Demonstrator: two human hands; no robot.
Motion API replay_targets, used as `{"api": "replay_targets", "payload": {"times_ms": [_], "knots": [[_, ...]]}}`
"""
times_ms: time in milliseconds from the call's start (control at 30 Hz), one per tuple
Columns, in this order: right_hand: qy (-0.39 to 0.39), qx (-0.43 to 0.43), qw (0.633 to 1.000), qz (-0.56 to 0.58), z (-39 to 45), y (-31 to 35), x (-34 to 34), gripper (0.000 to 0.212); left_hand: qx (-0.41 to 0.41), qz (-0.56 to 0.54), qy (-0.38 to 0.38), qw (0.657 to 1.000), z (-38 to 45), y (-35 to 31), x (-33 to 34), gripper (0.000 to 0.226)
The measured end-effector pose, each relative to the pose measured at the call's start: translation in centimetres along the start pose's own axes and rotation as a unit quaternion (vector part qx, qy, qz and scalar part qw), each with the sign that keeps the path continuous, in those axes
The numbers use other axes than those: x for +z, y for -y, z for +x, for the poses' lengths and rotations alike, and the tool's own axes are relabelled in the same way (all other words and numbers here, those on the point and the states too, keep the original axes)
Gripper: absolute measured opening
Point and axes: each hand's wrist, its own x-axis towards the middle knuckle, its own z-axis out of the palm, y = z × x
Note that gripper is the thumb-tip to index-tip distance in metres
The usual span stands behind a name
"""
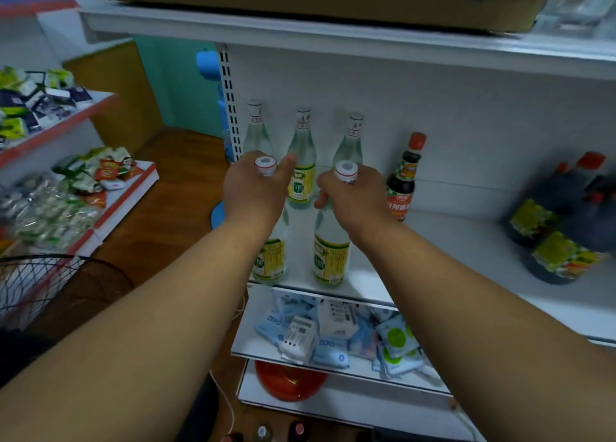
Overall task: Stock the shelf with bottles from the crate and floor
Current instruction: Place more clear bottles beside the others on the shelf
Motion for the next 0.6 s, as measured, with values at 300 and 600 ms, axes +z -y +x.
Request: {"api": "replay_targets", "payload": {"times_ms": [300,600], "knots": [[0.026,-0.025,0.999,0.011,1.4,-1.7,3.3,0.019,-0.011,-0.055,-0.025,0.998,1.1,1.5,0.8,0.037],[0.043,-0.030,0.995,-0.079,3.3,-2.3,5.1,0.023,0.036,-0.101,0.065,0.992,2.7,4.0,0.2,0.017]]}}
